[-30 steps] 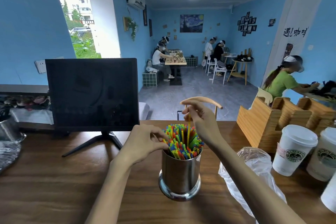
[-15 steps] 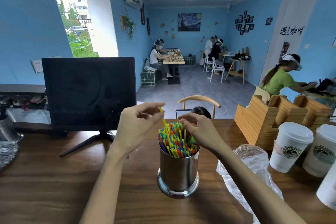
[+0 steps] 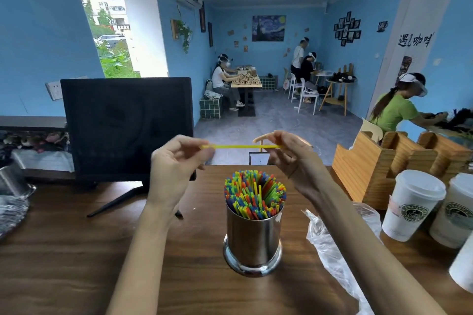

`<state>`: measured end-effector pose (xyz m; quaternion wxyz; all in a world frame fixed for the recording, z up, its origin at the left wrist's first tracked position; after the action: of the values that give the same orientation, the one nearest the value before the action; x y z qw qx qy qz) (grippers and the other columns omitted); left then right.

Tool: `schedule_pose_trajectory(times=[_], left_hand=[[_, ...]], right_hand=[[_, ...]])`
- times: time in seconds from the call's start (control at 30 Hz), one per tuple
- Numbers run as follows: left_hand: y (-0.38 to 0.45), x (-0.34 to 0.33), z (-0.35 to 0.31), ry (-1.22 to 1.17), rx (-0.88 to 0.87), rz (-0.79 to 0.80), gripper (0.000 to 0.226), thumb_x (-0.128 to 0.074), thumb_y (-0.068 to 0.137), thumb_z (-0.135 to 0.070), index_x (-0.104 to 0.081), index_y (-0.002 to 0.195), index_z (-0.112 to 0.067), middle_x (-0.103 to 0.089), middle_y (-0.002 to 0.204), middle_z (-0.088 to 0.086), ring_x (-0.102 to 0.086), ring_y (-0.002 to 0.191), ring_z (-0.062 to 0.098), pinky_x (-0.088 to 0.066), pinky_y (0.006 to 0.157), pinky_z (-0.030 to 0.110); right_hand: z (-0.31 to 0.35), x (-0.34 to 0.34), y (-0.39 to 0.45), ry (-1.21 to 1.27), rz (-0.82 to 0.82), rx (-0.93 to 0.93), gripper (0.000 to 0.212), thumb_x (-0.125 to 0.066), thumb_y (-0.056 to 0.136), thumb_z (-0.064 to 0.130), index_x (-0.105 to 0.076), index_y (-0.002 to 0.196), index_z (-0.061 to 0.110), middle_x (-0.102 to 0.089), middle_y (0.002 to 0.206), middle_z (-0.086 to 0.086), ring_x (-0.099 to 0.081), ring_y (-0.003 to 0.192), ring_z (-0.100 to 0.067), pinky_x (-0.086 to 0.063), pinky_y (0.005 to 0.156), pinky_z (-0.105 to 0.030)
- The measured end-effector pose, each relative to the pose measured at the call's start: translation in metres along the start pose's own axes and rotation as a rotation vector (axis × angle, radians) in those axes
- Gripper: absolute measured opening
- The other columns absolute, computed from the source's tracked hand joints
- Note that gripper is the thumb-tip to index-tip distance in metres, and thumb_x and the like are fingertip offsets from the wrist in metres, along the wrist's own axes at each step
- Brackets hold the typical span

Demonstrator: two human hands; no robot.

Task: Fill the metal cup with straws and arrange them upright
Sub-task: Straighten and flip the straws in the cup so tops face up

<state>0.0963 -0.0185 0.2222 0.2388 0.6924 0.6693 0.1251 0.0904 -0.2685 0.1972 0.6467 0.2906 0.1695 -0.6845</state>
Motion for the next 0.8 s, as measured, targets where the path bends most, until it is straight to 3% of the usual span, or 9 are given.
schedule_pose_trajectory(times=[0.13, 0.23, 0.37, 0.47, 0.6, 0.67, 0.8], left_hand=[[-0.005, -0.011, 0.019, 0.134, 0.050, 0.124, 0.021, -0.084, 0.064, -0.015, -0.071, 0.078, -0.007, -0.071, 0.071, 0.009, -0.060, 0.057, 0.011, -0.051, 0.053, 0.022], [-0.008, -0.023, 0.033, 0.340, 0.084, 0.311, 0.018, -0.090, 0.070, -0.017, -0.076, 0.080, -0.017, -0.075, 0.078, 0.003, -0.061, 0.066, 0.007, -0.049, 0.060, 0.020], [-0.015, -0.023, 0.048, 0.593, 0.100, 0.548, 0.035, -0.095, 0.065, -0.028, -0.076, 0.093, -0.036, -0.071, 0.092, -0.004, -0.060, 0.083, 0.014, -0.051, 0.075, 0.026], [-0.018, -0.020, 0.054, 0.729, 0.087, 0.630, 0.035, -0.095, 0.064, -0.025, -0.072, 0.088, -0.038, -0.065, 0.089, -0.006, -0.054, 0.076, 0.012, -0.047, 0.069, 0.022], [-0.018, -0.023, 0.054, 0.705, 0.079, 0.572, 0.031, -0.090, 0.070, -0.009, -0.075, 0.082, -0.032, -0.071, 0.076, -0.007, -0.060, 0.066, 0.004, -0.048, 0.063, 0.014], [-0.019, -0.025, 0.051, 0.692, 0.065, 0.550, 0.028, -0.088, 0.072, -0.006, -0.076, 0.082, -0.029, -0.073, 0.074, -0.006, -0.064, 0.065, 0.005, -0.049, 0.063, 0.013], [-0.019, -0.025, 0.049, 0.658, 0.080, 0.567, 0.030, -0.088, 0.071, -0.004, -0.079, 0.084, -0.030, -0.073, 0.074, -0.005, -0.063, 0.063, 0.005, -0.048, 0.063, 0.012]], right_hand=[[0.016, -0.001, 0.006, 0.245, -0.094, 0.053, 0.021, -0.061, 0.096, 0.008, -0.064, 0.115, 0.002, -0.076, 0.105, -0.013, -0.077, 0.088, -0.023, -0.062, 0.067, -0.024], [0.023, -0.005, 0.007, 0.240, -0.096, 0.134, 0.024, -0.061, 0.095, 0.008, -0.063, 0.118, 0.004, -0.077, 0.108, -0.011, -0.076, 0.094, -0.024, -0.063, 0.071, -0.025], [0.045, 0.002, 0.002, -0.149, -0.230, 0.372, 0.023, -0.064, 0.097, 0.019, -0.067, 0.119, 0.015, -0.078, 0.105, 0.000, -0.075, 0.087, -0.017, -0.057, 0.061, -0.022], [0.054, 0.003, -0.001, -0.343, -0.241, 0.517, 0.027, -0.063, 0.098, 0.018, -0.066, 0.124, 0.012, -0.079, 0.100, 0.001, -0.074, 0.077, -0.018, -0.053, 0.053, -0.023], [0.028, -0.001, 0.002, -0.579, -0.132, 0.443, 0.024, -0.062, 0.097, 0.015, -0.066, 0.120, 0.023, -0.078, 0.101, 0.002, -0.075, 0.081, -0.019, -0.059, 0.055, -0.028], [0.008, 0.001, 0.002, -0.673, -0.078, 0.376, 0.023, -0.061, 0.098, 0.014, -0.066, 0.118, 0.024, -0.077, 0.103, -0.001, -0.076, 0.083, -0.017, -0.062, 0.058, -0.034], [-0.028, 0.017, 0.008, -1.004, -0.052, 0.356, 0.020, -0.068, 0.096, 0.021, -0.070, 0.115, 0.026, -0.076, 0.098, 0.000, -0.074, 0.085, -0.012, -0.063, 0.064, -0.033]])
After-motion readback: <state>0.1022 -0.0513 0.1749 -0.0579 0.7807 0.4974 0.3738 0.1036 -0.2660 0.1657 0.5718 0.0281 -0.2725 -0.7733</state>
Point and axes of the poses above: each hand's wrist, its own y-axis towards the middle knuckle, its own x-axis out of the back of the hand, z = x × y, the point moved 5 cm from there along y, towards the middle knuckle
